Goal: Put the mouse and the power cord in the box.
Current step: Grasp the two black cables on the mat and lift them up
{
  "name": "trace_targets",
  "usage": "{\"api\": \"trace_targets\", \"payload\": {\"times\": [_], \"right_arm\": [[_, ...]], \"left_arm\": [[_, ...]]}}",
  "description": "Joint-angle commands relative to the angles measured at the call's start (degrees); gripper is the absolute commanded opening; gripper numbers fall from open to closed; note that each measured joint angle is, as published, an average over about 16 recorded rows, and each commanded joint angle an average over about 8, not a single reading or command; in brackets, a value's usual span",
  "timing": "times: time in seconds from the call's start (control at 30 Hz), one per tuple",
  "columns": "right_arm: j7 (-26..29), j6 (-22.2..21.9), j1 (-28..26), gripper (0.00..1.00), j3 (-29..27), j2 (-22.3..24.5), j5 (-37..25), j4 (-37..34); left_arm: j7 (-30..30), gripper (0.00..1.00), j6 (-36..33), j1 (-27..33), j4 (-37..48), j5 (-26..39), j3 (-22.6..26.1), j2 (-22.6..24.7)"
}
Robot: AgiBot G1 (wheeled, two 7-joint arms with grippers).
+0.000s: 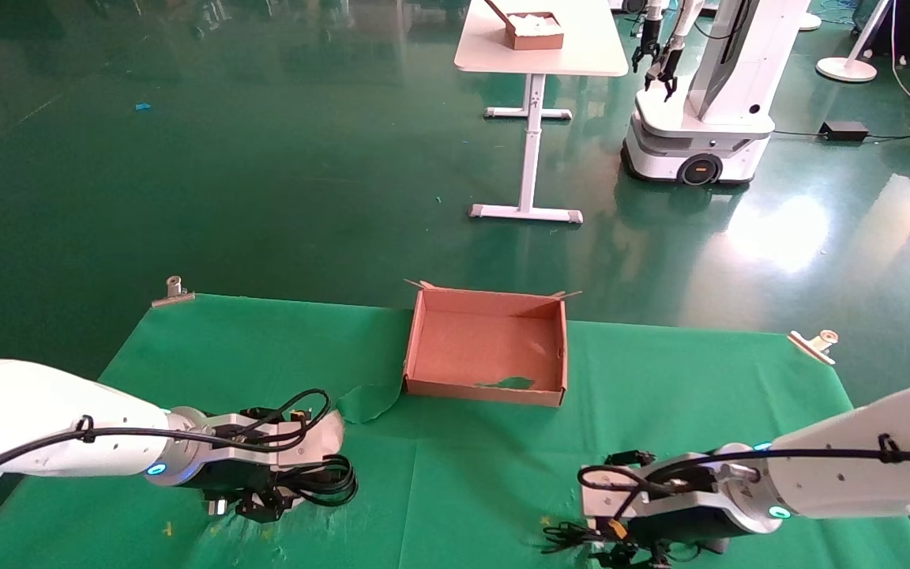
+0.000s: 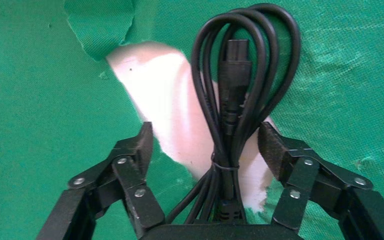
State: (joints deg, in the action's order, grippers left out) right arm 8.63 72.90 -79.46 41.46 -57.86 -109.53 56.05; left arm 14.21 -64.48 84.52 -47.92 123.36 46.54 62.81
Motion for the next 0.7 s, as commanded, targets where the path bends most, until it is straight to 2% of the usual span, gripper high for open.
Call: {"api": "trace_targets", "payload": {"times": [0.03,0.7], "right_arm": [[-0.1,0.0,0.0,0.0,0.0,0.0,0.0,0.1],[1.8,0.4,0.0,0.0,0.3,-0.2,-0.7,0.8]], "left_arm": [[0.0,0.0,0.0,0.0,0.0,0.0,0.0,0.0],[0.0,0.0,0.0,0.0,0.0,0.0,0.0,0.0]]}}
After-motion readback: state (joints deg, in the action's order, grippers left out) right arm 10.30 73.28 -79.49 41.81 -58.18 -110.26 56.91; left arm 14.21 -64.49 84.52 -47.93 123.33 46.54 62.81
